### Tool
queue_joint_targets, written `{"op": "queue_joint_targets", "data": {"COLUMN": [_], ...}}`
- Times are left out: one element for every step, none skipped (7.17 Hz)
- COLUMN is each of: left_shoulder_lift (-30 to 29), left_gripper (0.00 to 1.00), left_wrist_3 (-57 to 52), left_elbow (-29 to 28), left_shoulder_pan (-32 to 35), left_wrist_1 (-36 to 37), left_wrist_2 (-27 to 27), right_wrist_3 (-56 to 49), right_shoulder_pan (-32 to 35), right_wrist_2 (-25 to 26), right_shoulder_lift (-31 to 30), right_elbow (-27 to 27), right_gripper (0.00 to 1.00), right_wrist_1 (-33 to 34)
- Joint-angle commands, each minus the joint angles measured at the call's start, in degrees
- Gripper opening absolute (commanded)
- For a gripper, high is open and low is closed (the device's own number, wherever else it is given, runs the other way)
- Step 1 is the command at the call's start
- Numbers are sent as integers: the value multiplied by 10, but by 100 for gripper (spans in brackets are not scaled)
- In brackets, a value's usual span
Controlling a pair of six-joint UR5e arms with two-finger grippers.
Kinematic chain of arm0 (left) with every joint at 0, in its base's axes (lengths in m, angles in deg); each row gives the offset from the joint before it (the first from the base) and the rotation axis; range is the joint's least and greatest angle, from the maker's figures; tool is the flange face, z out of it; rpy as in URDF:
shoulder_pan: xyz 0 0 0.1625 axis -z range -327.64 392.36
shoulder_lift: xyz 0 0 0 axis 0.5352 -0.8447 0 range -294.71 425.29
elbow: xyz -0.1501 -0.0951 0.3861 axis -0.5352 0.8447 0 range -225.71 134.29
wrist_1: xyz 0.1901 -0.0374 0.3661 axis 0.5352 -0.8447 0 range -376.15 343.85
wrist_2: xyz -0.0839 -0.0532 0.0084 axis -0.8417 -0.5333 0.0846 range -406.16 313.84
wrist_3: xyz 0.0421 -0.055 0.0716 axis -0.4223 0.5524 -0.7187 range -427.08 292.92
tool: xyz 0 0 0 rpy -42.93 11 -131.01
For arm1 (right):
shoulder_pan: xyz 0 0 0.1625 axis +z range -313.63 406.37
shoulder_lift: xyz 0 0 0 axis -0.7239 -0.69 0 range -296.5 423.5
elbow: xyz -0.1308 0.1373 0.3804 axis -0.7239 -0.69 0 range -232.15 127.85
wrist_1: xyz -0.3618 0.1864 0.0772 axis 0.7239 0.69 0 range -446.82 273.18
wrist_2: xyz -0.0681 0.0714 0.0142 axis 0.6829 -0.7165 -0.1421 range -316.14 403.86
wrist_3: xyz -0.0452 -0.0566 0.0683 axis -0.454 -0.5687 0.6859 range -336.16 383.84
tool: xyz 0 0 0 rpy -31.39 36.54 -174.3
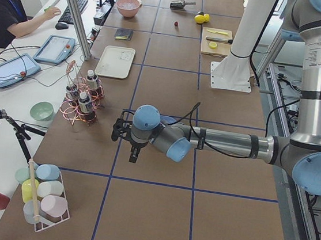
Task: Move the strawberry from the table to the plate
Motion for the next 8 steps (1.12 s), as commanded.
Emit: {"op": "queue_joint_targets", "data": {"left_shoulder_lift": [56,57,56,55,53,42,37,37], "left_gripper": [96,96,96,96,96,96,94,91], "left_wrist_3": [190,219,235,255,275,309,315,315], "left_elbow": [-3,-11,-16,-16,-16,-17,-24,-27], "left_shoulder_pan": [-103,-142,-168,-192,-216,-247,-268,-272], "left_wrist_1": [-184,-194,-197,-198,-198,-198,-200,-200], "left_wrist_2": [35,79,117,141,168,193,215,217], "right_wrist_3": [24,25,30,31,31,31,31,31], "right_shoulder_pan": [-2,-4,-5,-7,-7,-7,-7,-7], "right_wrist_2": [-1,-3,-2,-3,-4,-4,-4,-4], "right_shoulder_lift": [3,3,4,4,4,5,5,5], "right_elbow": [-3,2,12,17,18,18,18,18], "right_gripper": [100,100,100,100,100,100,100,100], "right_wrist_1": [0,0,-6,-8,-8,-8,-8,-8]}}
